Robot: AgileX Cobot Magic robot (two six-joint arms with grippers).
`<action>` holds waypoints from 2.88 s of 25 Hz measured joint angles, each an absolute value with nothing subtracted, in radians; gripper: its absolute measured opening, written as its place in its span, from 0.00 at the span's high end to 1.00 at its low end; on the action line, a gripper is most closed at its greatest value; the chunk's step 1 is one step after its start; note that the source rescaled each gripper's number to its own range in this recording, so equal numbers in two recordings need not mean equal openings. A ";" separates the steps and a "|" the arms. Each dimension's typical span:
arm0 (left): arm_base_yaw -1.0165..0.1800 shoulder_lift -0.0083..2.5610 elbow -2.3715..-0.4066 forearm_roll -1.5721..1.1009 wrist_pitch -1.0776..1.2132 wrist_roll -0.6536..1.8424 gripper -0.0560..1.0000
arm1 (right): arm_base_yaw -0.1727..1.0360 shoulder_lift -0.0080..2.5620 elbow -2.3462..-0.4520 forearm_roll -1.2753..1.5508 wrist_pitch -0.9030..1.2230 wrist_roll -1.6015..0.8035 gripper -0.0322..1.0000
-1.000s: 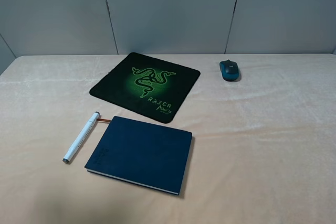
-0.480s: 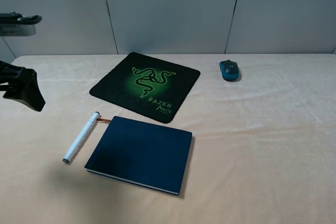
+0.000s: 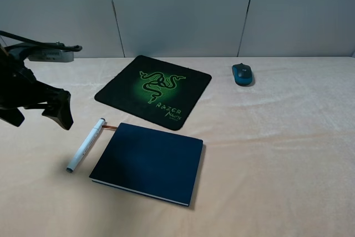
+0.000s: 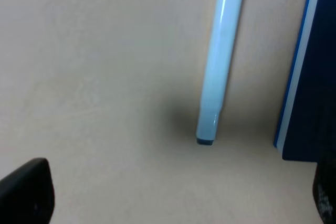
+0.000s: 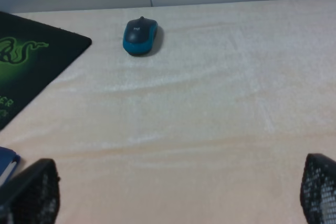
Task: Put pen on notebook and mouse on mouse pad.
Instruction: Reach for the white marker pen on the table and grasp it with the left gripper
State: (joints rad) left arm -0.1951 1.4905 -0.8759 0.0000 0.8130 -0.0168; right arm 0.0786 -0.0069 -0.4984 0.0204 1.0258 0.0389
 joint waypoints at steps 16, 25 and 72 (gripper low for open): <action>-0.258 1.676 -0.877 0.007 0.699 -0.034 0.02 | 0.079 -0.007 -0.498 0.020 1.026 0.039 0.00; -0.258 1.746 -0.877 0.043 0.597 -0.065 0.02 | 0.079 -0.007 -0.498 0.020 1.026 0.039 0.00; -0.298 1.851 -0.883 0.094 0.503 -0.143 0.13 | 0.079 -0.007 -0.498 0.020 1.026 0.039 0.00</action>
State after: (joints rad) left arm -0.2979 1.8509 -0.8834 0.0936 0.5034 -0.1429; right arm 0.0786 -0.0069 -0.4984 0.0204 1.0258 0.0389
